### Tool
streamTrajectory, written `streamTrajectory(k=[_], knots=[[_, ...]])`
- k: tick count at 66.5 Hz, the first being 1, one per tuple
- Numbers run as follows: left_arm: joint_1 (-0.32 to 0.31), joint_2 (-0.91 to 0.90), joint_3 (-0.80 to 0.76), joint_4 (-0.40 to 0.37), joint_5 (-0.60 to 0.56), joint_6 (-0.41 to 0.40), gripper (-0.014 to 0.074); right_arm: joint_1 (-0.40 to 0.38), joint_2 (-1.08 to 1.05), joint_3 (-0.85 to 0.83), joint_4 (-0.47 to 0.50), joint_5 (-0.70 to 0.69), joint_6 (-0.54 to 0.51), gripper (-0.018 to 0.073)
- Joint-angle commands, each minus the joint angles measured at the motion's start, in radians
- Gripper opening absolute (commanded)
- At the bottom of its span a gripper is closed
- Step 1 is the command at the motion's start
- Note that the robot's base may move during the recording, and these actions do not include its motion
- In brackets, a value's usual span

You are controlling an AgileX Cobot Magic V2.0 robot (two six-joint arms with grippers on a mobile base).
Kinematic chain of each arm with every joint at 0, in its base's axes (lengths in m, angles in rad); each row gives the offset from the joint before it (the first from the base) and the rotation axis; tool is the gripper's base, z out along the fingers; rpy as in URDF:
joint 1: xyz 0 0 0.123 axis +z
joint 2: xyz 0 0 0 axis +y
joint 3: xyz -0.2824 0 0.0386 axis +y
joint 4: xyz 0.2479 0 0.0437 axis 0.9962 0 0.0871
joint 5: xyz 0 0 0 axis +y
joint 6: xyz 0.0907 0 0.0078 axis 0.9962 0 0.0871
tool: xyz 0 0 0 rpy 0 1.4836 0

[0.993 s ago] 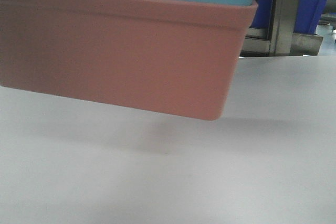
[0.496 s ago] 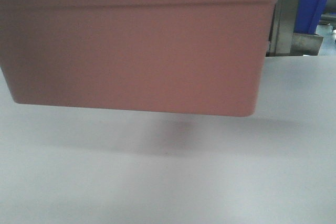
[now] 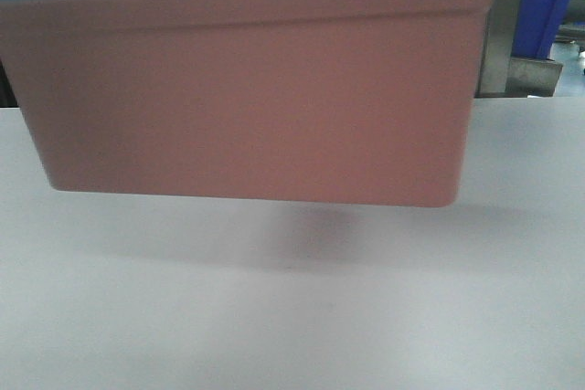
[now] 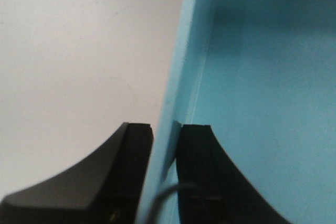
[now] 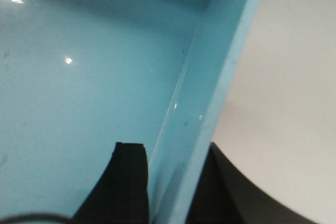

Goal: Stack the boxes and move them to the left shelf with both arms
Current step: 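Hold the stacked bins raised with both grippers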

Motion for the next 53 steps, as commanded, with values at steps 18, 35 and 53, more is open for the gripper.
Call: streamTrajectory(k=[18, 35, 53], knots=[[-0.049, -0.048, -0.045, -0.059, -0.218, -0.009, -0.0003, 0.021, -0.037, -0.039, 0.042, -0.231, 0.025, 0.0056], [-0.049, -0.048, -0.045, -0.059, -0.182, -0.009, -0.0003, 0.021, -0.037, -0.039, 0.042, -0.205, 0.025, 0.0056], [-0.049, -0.048, -0.045, -0.059, -0.182, -0.009, -0.0003, 0.021, -0.037, -0.039, 0.042, -0.203, 0.025, 0.0056]])
